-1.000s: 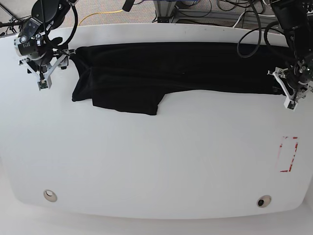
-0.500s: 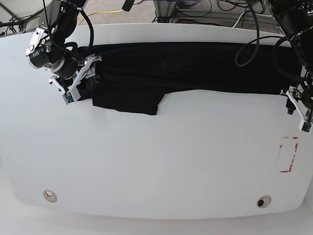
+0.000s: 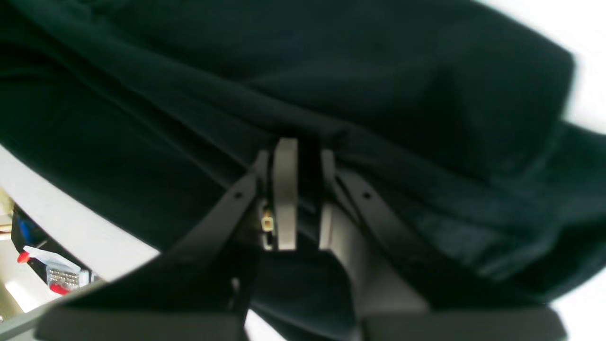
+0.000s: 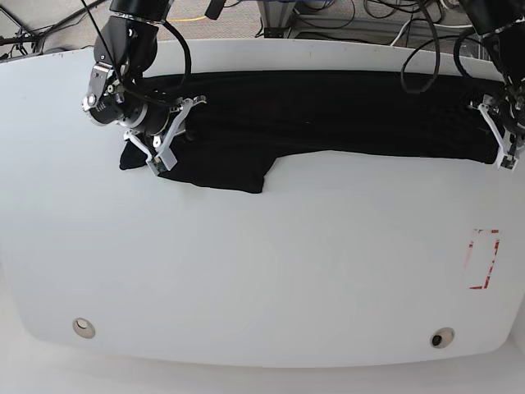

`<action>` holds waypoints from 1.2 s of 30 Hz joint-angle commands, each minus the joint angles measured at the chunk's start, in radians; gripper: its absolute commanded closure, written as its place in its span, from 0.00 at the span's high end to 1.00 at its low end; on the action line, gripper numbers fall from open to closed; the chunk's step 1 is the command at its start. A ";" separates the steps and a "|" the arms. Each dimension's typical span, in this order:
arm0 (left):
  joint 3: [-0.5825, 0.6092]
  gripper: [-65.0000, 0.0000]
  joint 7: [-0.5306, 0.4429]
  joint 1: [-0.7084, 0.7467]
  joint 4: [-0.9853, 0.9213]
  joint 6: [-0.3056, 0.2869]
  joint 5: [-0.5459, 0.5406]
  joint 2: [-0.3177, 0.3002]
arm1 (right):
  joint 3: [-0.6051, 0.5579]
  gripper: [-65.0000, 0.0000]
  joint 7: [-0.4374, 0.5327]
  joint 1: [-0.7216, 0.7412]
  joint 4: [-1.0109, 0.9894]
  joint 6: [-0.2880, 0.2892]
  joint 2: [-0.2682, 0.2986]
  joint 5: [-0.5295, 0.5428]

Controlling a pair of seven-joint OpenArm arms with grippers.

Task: Fold the T-shirt properly
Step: 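Release the shirt and regrasp its folded edge with both grippers, then pull the folded shirt edge taut with both grippers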

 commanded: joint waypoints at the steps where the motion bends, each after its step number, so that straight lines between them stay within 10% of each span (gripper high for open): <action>1: 0.000 0.54 -0.049 0.007 -0.012 0.002 -0.010 -0.018 | 0.002 0.09 0.045 -0.001 -0.027 0.001 0.012 -0.040; 17: 0.192 0.54 -0.103 -0.220 -0.286 0.002 -0.005 0.028 | 0.056 0.09 0.249 0.035 -0.297 0.001 0.168 -0.064; 36: 0.077 0.55 0.030 -0.306 0.016 0.002 -0.005 0.051 | 0.051 0.09 0.245 0.089 -0.300 0.001 0.188 -0.061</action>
